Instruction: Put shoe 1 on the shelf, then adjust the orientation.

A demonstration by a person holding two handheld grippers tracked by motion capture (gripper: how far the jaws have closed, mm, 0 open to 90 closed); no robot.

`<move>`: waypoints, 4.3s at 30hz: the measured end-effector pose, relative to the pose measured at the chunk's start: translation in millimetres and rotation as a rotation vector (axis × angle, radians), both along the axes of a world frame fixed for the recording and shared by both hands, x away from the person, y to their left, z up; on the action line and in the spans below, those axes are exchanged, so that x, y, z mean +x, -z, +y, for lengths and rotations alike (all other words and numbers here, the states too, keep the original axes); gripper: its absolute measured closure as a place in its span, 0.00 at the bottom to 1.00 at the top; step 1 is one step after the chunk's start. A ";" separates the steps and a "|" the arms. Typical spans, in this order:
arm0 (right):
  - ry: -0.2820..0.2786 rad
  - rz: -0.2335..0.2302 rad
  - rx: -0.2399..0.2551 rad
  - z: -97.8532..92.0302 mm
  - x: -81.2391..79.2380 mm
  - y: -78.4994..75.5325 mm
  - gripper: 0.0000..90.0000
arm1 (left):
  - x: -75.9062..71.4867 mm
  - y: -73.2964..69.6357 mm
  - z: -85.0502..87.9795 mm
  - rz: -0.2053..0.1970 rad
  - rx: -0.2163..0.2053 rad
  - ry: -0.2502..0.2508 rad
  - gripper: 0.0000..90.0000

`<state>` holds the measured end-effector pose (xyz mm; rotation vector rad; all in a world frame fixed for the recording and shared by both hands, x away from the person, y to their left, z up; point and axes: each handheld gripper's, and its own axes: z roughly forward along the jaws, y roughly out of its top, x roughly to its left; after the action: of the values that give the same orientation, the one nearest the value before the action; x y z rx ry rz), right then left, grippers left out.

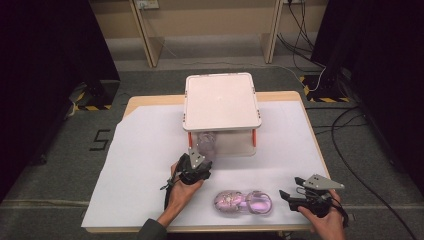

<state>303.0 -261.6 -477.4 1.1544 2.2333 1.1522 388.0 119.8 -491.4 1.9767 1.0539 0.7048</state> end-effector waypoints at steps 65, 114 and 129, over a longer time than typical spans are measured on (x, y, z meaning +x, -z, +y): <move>0.000 -0.018 0.019 -0.7 -1.2 -2.2 0.28 | -17.1 -19.3 15.4 0.052 -0.111 0.033 0.35; -0.145 -0.053 0.132 24.4 -21.4 -19.4 0.32 | -124.0 -8.7 5.7 0.073 -0.138 0.221 0.20; -0.358 0.028 0.111 55.9 -31.7 -14.4 0.38 | -99.2 -0.2 -0.3 0.084 -0.089 0.176 0.22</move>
<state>271.3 -205.7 -463.0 0.8323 2.4931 1.4184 288.8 119.6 -491.3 2.0063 0.9302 0.4760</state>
